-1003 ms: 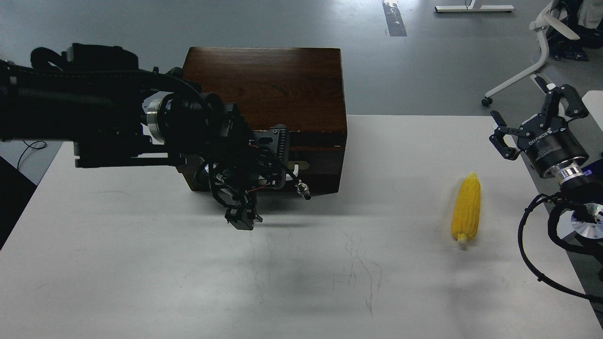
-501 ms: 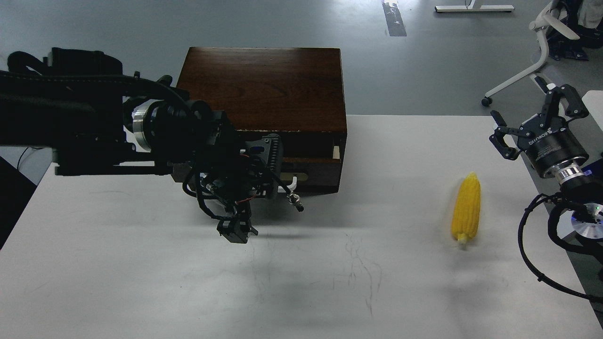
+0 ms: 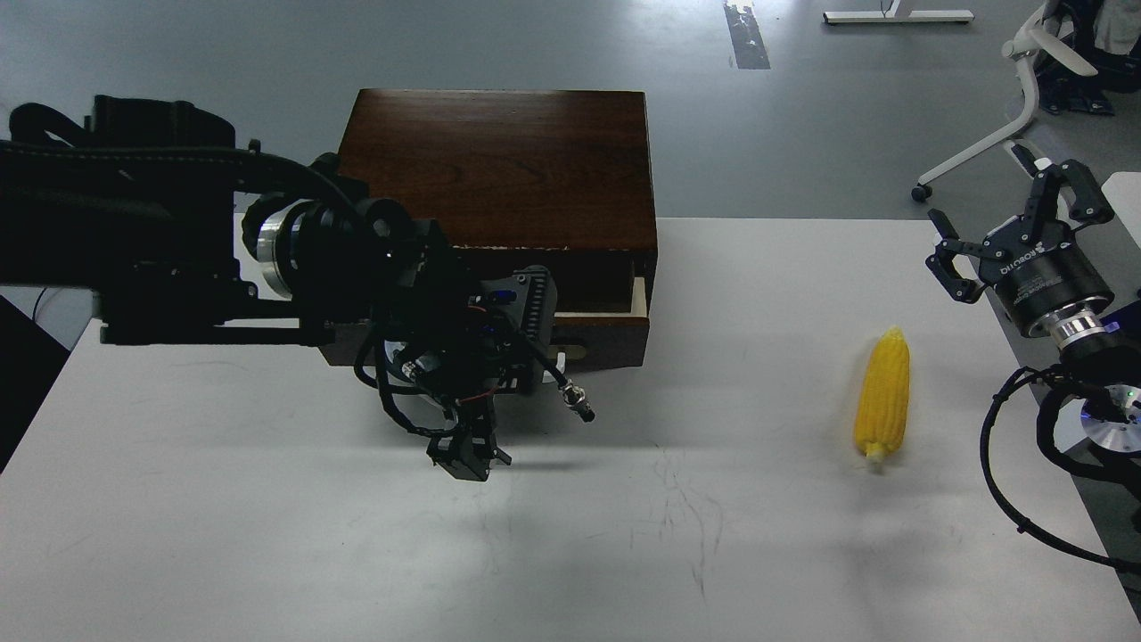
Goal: Put corn in drawer with both arms
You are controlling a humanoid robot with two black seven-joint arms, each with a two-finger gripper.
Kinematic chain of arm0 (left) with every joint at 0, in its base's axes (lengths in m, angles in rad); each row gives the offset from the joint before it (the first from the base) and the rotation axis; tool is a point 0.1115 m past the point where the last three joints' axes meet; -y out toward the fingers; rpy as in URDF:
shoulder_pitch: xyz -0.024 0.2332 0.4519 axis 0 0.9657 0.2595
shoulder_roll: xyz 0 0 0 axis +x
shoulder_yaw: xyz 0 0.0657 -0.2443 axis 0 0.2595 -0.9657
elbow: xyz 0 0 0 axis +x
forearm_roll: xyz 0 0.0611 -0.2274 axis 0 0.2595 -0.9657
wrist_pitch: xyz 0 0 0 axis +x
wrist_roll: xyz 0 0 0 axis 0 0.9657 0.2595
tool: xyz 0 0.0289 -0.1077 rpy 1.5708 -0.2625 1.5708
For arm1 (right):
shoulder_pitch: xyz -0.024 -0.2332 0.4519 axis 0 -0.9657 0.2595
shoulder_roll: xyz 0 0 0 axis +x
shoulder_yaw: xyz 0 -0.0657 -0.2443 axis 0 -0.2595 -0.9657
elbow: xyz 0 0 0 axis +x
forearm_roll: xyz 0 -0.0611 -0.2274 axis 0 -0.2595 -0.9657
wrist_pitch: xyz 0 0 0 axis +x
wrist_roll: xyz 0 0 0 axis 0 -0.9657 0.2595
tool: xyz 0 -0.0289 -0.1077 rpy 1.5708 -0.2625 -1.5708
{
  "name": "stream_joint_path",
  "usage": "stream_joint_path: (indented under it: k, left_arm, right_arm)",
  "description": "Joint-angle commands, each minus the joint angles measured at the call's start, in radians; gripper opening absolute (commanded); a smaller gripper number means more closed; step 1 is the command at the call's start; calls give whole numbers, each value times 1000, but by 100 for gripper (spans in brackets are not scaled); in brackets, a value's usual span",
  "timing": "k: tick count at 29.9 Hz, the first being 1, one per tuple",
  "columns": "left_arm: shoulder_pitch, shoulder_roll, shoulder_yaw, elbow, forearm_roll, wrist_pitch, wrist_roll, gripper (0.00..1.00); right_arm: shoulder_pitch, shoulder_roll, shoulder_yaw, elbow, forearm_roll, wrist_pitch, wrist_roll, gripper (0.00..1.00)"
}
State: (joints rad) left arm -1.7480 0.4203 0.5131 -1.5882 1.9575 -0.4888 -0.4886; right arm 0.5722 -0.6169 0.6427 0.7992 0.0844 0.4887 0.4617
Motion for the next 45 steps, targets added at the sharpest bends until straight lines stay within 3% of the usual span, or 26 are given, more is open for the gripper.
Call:
stream_joint_path:
  k: [1,16,24,30,33,41,45]
  left_arm:
    - [2,17,-4,-16,1,0,0,98]
    - [4,57,-10,-55,0,0,0,98]
    - [2,98,-105,-78,-29,0,0,98]
    - [-10,210,-247,-156,-184,0,0,98]
    - [-1,291,-330,-156,-317,0,0,98]
    - [5,492,-358,-44,-787,0,0,98]
    - [111,649,-357,-30,-1260,0,0,98]
  right_arm:
    - [0,0,0,0,0,0,0,100]
    - [0,0,0,0,0,0,0,100]
    - [0,0,0,0,0,0,0,100]
    - [2,0,0,0,0,0,0,100]
    - [3,-1,0,0,0,0,0,100]
    - [8,-1,-5,2,0,0,0,100]
    - [12,0,-11,2,-2,0,0,100]
